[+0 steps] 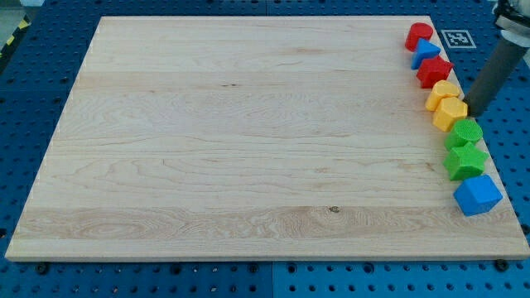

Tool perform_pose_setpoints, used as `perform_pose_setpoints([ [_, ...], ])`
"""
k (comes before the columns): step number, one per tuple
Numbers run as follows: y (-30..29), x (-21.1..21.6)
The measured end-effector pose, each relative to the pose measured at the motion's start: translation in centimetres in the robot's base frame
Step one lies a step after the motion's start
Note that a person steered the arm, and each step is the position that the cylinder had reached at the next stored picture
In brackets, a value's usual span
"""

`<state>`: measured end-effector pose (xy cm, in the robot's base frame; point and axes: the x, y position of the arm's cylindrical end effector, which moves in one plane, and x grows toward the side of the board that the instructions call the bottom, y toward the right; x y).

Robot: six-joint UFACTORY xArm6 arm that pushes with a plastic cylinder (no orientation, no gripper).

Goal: Place the yellow hexagon horizontally left to the green star

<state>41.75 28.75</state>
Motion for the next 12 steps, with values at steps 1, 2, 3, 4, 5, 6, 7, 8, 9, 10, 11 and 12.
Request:
perform_pose_setpoints([
  [1,-2.1,0.3],
  [2,-5.6,0.3],
  [3,-7.7,0.4],
  [4,-7.2,1.6],
  [5,-6.7,1.6],
  [6,-6.7,2.7],
  [7,-6.8,4.8],
  [8,-8.4,5.9],
  [9,-11.2,6.8],
  [10,-14.1,8.3],
  [11,-15.1,9.9],
  [12,-15.3,11.6],
])
